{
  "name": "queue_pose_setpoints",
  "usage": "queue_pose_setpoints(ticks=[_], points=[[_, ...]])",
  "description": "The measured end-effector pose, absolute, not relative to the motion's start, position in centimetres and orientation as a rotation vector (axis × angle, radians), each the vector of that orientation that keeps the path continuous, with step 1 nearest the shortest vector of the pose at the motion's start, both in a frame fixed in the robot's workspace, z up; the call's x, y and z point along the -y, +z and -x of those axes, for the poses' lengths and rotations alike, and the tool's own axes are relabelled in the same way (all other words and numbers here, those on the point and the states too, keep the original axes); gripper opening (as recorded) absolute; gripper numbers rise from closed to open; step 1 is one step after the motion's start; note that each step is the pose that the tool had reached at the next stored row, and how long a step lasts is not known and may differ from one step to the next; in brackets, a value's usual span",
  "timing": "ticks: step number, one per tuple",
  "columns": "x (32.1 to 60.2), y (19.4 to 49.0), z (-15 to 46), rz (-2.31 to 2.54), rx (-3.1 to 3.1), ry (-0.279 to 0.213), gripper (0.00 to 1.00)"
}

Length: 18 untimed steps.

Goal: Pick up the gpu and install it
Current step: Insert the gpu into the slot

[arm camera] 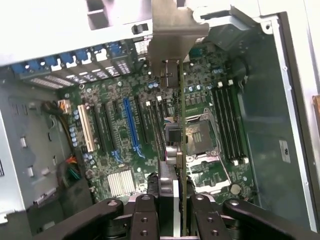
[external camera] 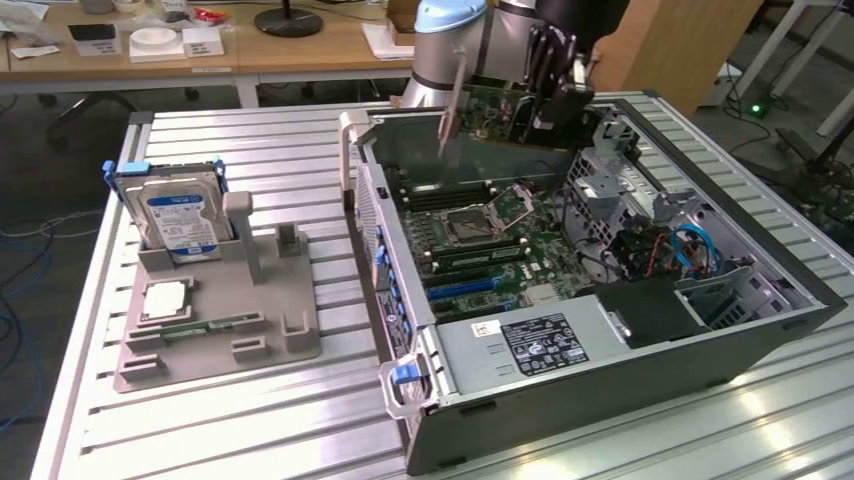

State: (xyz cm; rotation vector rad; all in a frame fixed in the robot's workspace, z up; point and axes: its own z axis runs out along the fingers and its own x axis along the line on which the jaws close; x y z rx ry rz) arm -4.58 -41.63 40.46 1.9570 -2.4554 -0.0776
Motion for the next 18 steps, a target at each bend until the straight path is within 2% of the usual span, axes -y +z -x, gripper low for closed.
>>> queue_pose_setpoints(ticks=[4,10,13,18], points=[[41.63,40.36,4.58,-2.027,2.411,-0.061,0.28],[41.63,40.20,4.58,-2.049,2.419,0.011,0.28],[41.63,40.16,4.58,-2.076,2.396,0.014,0.28],[41.63,40.08,4.58,-2.118,2.384,-0.022,0.28]])
